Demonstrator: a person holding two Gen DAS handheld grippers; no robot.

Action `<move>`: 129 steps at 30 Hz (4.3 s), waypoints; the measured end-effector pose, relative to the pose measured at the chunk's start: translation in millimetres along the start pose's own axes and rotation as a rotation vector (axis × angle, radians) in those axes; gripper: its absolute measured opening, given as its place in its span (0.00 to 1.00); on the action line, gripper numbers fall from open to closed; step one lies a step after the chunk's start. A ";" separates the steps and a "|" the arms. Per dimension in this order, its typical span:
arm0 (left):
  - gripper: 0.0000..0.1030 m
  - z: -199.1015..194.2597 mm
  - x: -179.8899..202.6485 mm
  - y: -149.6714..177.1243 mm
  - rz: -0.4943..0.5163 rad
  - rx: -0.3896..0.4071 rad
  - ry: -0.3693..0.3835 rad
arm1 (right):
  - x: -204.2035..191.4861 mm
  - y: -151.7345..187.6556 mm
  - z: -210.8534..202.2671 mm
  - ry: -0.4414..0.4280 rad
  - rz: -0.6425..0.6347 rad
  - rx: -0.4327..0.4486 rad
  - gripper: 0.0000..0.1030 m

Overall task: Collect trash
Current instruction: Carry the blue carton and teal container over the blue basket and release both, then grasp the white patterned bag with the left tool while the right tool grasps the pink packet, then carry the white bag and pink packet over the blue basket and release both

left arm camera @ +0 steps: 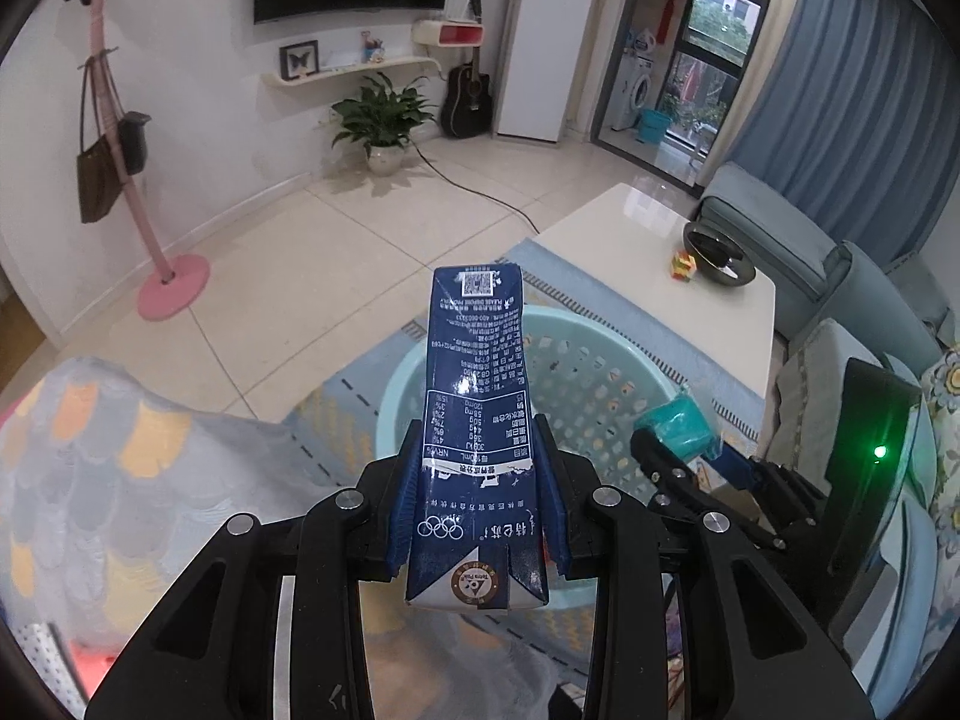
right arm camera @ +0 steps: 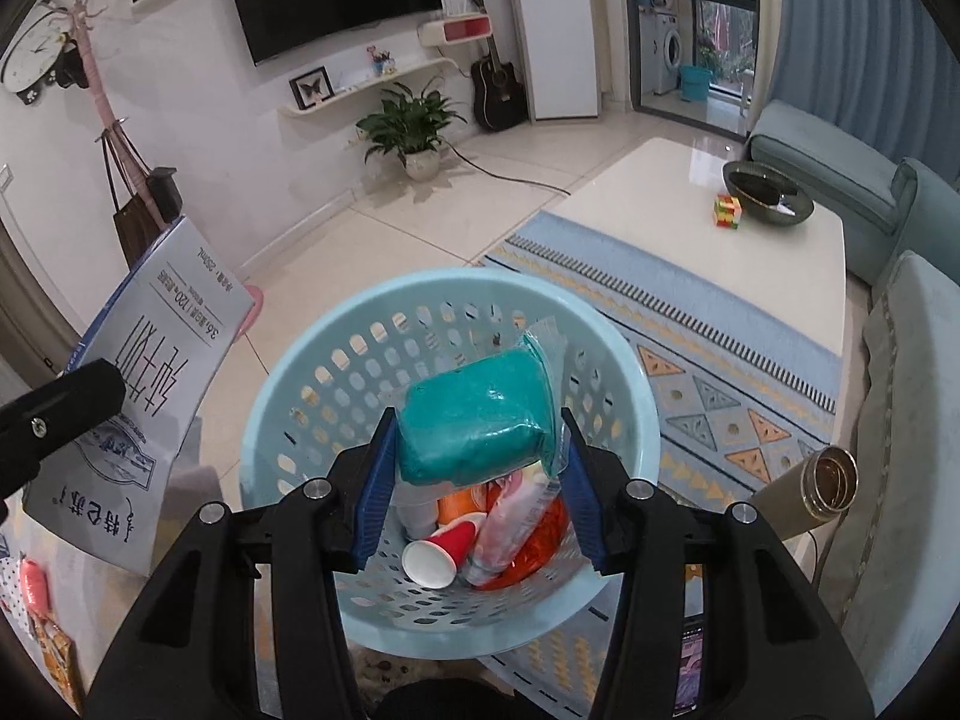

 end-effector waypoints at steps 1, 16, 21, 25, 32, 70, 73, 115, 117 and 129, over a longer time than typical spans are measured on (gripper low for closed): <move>0.32 1.5 -0.1 -0.2 0.001 -0.002 0.002 | 0.3 0.8 1.5 0.002 0.001 -0.003 0.47; 0.61 -55.7 2.6 7.3 0.009 0.083 -0.012 | -7.5 5.8 -25.3 -0.039 -0.019 0.008 0.60; 0.65 -101.6 2.2 16.5 -0.001 0.154 -0.019 | -22.0 8.0 -63.1 -0.072 -0.069 0.063 0.61; 0.65 -143.0 3.7 28.3 -0.008 0.218 -0.029 | -35.8 13.9 -102.8 -0.117 -0.103 0.121 0.64; 0.65 -210.5 -3.8 53.4 -0.038 0.317 -0.056 | -74.0 30.9 -168.2 -0.216 -0.212 0.203 0.65; 0.42 -191.1 -231.6 188.7 -0.506 0.152 -0.235 | -266.3 137.0 -183.8 -0.500 -0.725 0.072 0.58; 0.17 -186.7 -227.0 186.2 -0.473 0.138 -0.245 | -278.5 142.0 -167.5 -0.483 -0.781 0.049 0.58; 0.07 -164.6 -81.6 51.8 -0.136 0.248 -0.134 | -153.9 2.1 -178.8 -0.309 -0.484 0.280 0.35; 0.07 -151.3 -67.0 40.9 -0.108 0.239 -0.122 | -136.3 -6.5 -172.0 -0.277 -0.459 0.287 0.35; 0.07 -62.7 -12.2 2.0 -0.025 0.131 -0.051 | -54.8 -30.0 -101.0 -0.153 -0.317 0.180 0.35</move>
Point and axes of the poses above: each gripper's, at about its wrist camera, not at the fingertips, and z roughly the way its jaws point, x to its right, y to its underside, the point moved 8 cm from there along z, roughly the way its jaws point, and after that the axes turned 10 degrees about y, right-handed, at the moved point
